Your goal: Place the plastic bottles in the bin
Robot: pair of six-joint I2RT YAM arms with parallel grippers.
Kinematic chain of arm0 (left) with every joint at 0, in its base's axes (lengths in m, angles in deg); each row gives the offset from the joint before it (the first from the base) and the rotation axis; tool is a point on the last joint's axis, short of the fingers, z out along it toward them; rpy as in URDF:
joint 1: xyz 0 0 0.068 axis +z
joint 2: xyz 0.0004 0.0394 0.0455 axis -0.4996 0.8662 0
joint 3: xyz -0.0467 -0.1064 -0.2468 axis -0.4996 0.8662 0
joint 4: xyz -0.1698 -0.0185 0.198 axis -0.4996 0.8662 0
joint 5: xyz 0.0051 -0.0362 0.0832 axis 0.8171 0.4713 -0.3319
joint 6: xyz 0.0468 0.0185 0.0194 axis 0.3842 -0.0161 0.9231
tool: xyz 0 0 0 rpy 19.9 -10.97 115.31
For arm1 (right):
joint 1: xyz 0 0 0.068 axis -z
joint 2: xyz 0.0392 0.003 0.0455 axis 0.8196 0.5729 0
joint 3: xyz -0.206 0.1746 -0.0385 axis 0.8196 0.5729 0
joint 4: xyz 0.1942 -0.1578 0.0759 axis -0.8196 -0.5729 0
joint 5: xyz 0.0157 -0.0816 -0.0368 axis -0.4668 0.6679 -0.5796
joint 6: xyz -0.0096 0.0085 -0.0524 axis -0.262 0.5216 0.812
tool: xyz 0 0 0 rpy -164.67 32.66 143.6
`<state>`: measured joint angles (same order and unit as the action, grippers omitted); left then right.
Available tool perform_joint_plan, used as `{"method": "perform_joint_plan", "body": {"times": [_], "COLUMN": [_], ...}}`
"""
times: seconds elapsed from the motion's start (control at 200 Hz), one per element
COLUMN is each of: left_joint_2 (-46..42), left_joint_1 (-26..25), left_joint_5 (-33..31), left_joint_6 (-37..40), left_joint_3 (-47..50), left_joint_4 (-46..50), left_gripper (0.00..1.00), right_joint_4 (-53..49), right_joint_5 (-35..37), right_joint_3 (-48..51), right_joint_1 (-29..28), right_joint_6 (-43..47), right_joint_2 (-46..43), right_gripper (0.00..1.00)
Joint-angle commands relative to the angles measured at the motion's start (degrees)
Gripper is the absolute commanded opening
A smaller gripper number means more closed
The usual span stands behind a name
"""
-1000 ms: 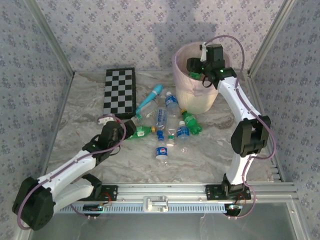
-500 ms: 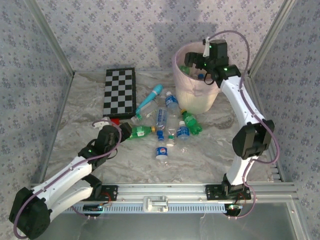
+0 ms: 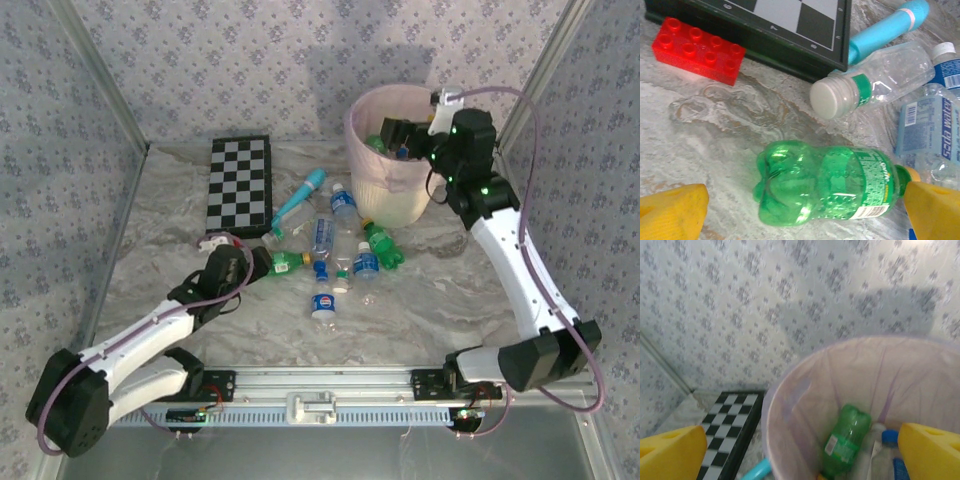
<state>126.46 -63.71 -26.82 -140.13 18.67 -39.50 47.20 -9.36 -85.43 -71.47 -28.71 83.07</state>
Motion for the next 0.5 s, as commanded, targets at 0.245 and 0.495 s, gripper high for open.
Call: {"method": "perform_joint_plan", "body": {"times": [0.245,0.495], "left_joint_2": [9.56,15.02], "left_joint_1": [-0.02,-1.21], "left_joint_5": [2.63,2.84], "left_joint_6": [-0.83,-1.84], "left_joint_3": [-6.56,-10.25], "left_joint_4": [-5.23,-7.29], "left_gripper": [1.00,1.00], "right_joint_4": [5.74,12.00], "right_joint_5": [-0.72,2.40], "right_joint_3": [25.51,39.11], "right_joint_1": [-4.84,-5.33], "right_joint_6": [-0.32,-6.33], "right_joint_2": [-14.30,-16.21], "right_gripper": [1.00,1.00]}}
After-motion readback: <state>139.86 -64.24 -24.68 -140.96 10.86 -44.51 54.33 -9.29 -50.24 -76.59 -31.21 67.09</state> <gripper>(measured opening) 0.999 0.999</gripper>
